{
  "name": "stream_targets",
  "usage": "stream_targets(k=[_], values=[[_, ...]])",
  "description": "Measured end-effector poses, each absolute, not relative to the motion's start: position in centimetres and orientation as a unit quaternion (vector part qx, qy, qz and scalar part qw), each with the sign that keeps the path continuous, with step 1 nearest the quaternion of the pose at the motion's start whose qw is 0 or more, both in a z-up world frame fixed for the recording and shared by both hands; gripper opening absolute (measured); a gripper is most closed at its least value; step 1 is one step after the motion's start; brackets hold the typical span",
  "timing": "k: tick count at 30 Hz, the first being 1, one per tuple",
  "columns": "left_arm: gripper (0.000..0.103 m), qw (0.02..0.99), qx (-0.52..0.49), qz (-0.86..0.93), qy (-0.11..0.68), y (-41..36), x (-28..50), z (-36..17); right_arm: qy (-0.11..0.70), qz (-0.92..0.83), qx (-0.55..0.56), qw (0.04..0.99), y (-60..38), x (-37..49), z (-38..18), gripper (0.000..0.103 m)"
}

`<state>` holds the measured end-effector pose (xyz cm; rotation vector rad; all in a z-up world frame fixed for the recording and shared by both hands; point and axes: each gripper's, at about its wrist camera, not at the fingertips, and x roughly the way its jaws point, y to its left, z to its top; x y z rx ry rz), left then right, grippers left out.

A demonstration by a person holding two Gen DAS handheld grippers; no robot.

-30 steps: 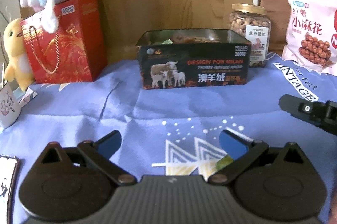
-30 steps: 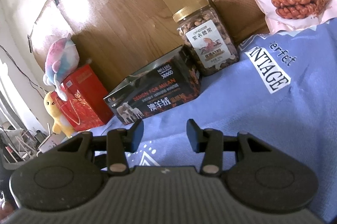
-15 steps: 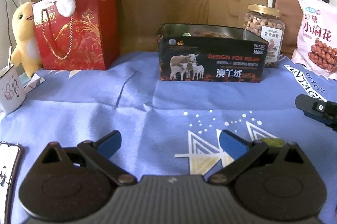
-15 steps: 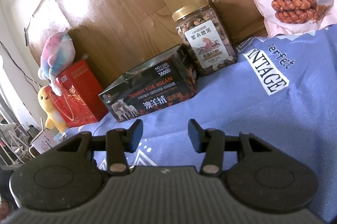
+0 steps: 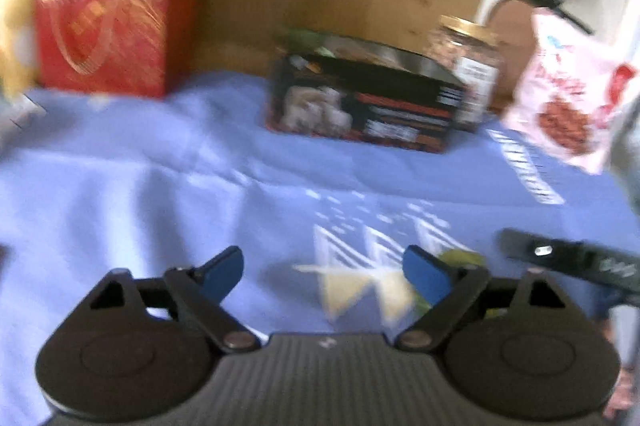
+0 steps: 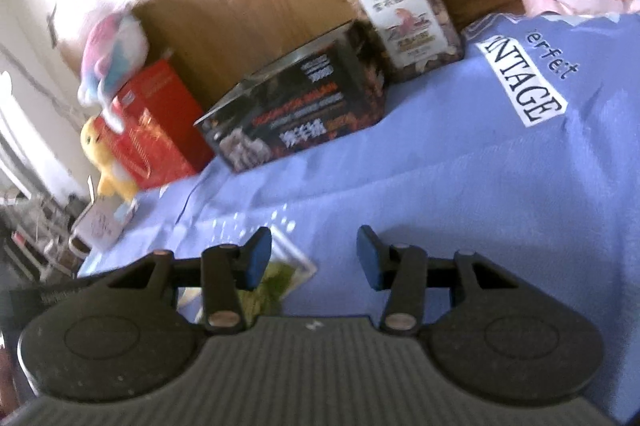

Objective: Organize snacks
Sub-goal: 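Move the left gripper toward the small green pack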

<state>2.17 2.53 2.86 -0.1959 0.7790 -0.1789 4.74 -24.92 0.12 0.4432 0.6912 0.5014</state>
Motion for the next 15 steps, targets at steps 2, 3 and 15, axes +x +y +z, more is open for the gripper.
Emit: stream_targets(k=[2,3,15], values=[[0.081,0.894,-0.145,-0.138,0.402,3.0,2.6,2.3,0.337,0.247,0.198,0.887,-24.7,4.4,0.4,0.051],[0.08,0.884,-0.168,-0.159,0.406,3.2,2.6,2.1,0.341,0.252,0.195,0.884,-24.7,4.3,0.5,0.051],[0.067,0.851,-0.131,-0.281,0.423,0.0,-1.6,1.7,0.369,0.339,0.171,0.848,-22.7,8.7,0.7,0.051]])
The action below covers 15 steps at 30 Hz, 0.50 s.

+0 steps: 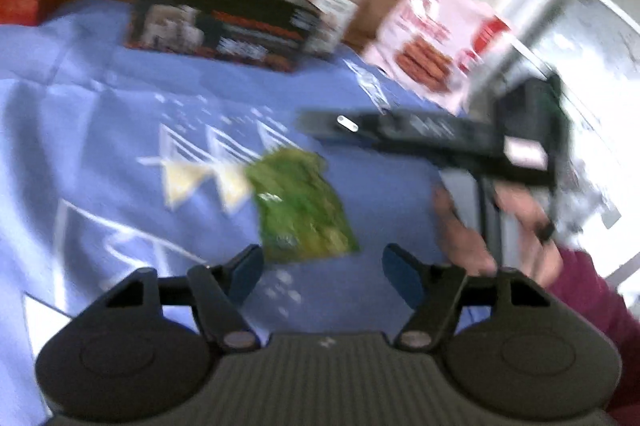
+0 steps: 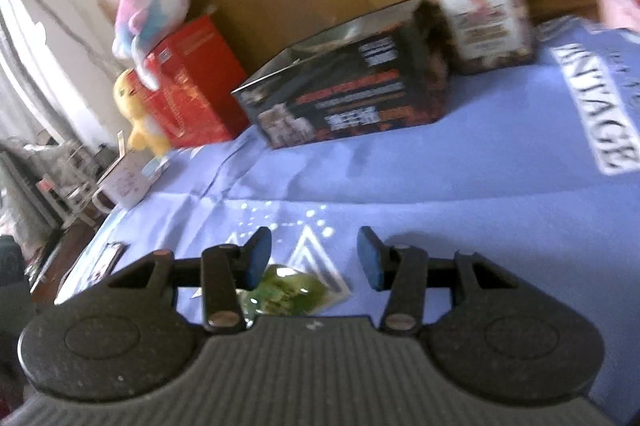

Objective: Organize snacks
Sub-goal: 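Move the left gripper toward the small green pack, then grasp the small green pack with the left gripper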

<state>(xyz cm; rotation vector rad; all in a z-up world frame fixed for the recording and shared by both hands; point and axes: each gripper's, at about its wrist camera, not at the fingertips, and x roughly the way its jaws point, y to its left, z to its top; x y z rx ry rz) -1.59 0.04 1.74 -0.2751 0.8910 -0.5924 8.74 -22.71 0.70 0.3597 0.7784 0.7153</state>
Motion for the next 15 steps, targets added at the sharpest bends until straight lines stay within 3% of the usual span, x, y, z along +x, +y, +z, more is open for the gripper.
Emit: stream_targets(k=[3,6,11,15], values=[[0.065,0.868,-0.084,-0.265,0.41,-1.6,-2.3,1.8,0.385,0.368,0.153,0.833,-21.9,9.1,0.4,0.05],[0.06,0.879,-0.068,-0.238,0.408,-1.8,-1.8,2.0,0.411,0.383,0.154,0.813,-22.4,8.5,0.5,0.04],[0.06,0.9,-0.086,-0.148,0.4,1.1,0.2,2.2,0.429,0.429,0.168,0.777,-24.2,5.0,0.8,0.04],[0.075,0.875,-0.186,-0.177,0.411,4.5,0.6,2.7,0.415,0.434,0.164,0.783,-25.4,2.1,1.4,0.042]])
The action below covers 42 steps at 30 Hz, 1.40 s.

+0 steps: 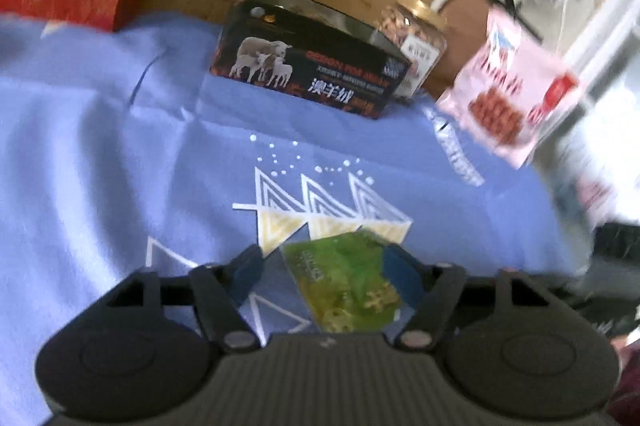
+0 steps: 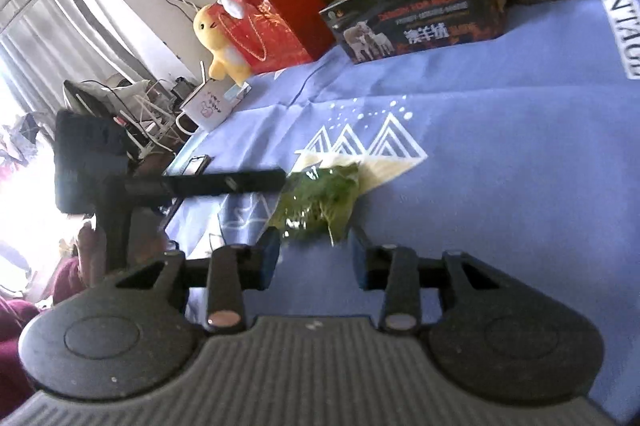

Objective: Organize snacks
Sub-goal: 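Grasp the small green pack with the left gripper, then carry the green pack into the tin with the left gripper, release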

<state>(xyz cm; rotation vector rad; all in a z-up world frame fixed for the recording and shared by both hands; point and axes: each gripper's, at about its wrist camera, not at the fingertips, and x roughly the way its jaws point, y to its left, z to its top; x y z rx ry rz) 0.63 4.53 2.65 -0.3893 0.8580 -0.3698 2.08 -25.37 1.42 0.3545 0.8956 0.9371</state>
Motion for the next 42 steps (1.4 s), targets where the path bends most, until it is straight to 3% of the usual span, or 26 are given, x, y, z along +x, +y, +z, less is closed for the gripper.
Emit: stream_targets(k=[5,10,11,13,16,22,30,35,37,40,42], values=[[0.078,0.845,-0.24,-0.216,0.426,6.0,0.3,2.7,0.41,0.417,0.162,0.795,-25.6,2.3,1.6,0.051],[0.073,0.84,-0.248,-0.228,0.426,4.2,0.4,1.5,0.421,0.42,0.204,0.778,-23.7,4.5,0.1,0.05],[0.07,0.842,-0.248,-0.225,0.423,4.0,0.5,1.4,0.422,0.425,0.211,0.773,-23.2,4.6,-0.1,0.045],[0.05,0.843,-0.252,-0.214,0.425,4.0,0.9,1.2,0.424,0.422,0.207,0.774,-22.1,4.8,-0.4,0.026],[0.036,0.833,-0.27,-0.214,0.432,4.5,1.6,1.3,0.417,0.413,0.215,0.78,-22.0,4.5,-0.4,0.024],[0.035,0.828,-0.269,-0.279,0.404,3.3,4.2,4.9,0.393,0.421,0.264,0.773,-22.8,6.0,1.3,0.021],[0.036,0.881,-0.217,-0.266,0.326,2.2,11.9,12.0,0.302,0.397,0.271,0.824,-22.3,13.3,7.4,0.02],[0.037,0.904,-0.203,-0.228,0.301,2.2,17.6,13.2,0.281,0.374,0.277,0.839,-20.7,19.6,8.2,0.02],[0.043,0.913,-0.195,-0.205,0.295,2.2,19.5,12.7,0.287,0.366,0.288,0.837,-19.9,22.0,7.4,0.021],[0.048,0.921,-0.178,-0.165,0.305,2.0,21.4,11.0,0.299,0.332,0.243,0.861,-18.5,24.0,5.9,0.025],[0.048,0.914,-0.187,-0.162,0.323,2.2,21.9,9.8,0.31,0.295,0.172,0.888,-17.3,24.2,5.3,0.038]])
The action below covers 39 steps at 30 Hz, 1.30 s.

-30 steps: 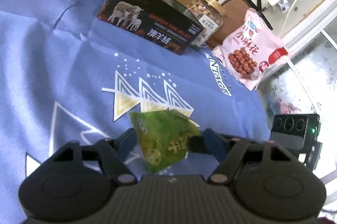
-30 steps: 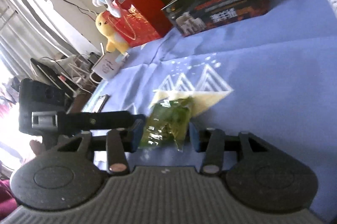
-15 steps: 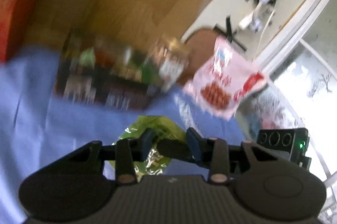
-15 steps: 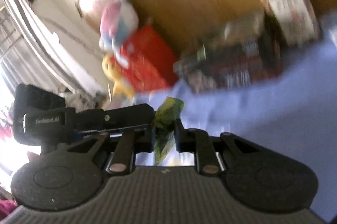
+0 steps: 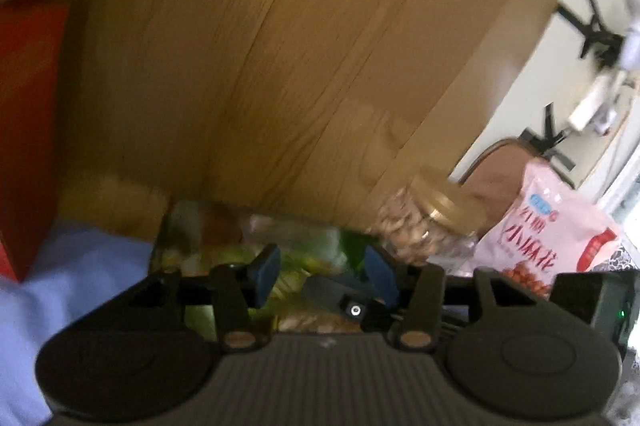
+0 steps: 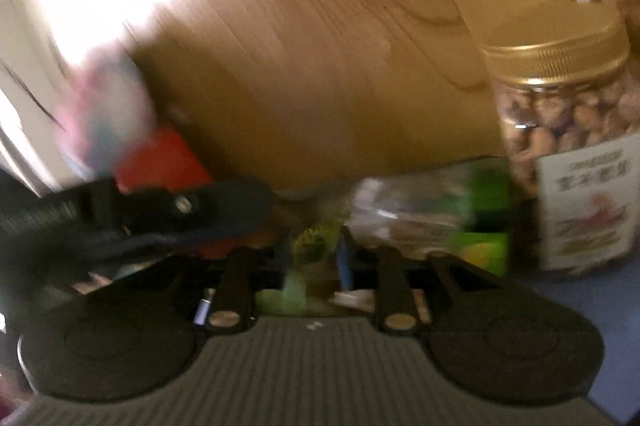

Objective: Organize snacks
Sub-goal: 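Carry the green pack into the tin with the left gripper, release, then withdraw the open left gripper from the tin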

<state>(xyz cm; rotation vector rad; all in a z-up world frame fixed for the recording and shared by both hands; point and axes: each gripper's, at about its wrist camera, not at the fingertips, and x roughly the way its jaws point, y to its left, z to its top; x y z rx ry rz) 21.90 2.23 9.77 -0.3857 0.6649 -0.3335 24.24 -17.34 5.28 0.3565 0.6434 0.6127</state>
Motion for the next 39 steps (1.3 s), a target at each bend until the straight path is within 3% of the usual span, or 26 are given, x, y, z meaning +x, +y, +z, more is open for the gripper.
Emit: stream_targets(k=[3,8,12,20,39], values=[[0.05,0.916,-0.186,-0.15,0.323,2.1,21.2,8.7,0.246,0.25,0.111,0.93,-17.6,21.6,5.6,0.05],[0.053,0.93,-0.171,-0.107,0.308,1.7,18.0,8.7,0.193,0.247,0.107,0.944,-19.6,16.7,6.4,0.05],[0.066,0.949,-0.117,-0.068,0.284,0.5,13.5,9.2,0.211,0.253,0.12,0.937,-21.1,12.4,5.3,0.051],[0.066,0.954,-0.047,-0.025,0.295,-1.5,6.4,7.7,0.261,0.226,0.161,0.925,-22.0,6.4,2.5,0.051],[0.088,0.96,0.031,0.034,0.276,-2.9,-0.8,5.5,0.244,0.201,0.172,0.933,-23.3,0.5,1.1,0.054]])
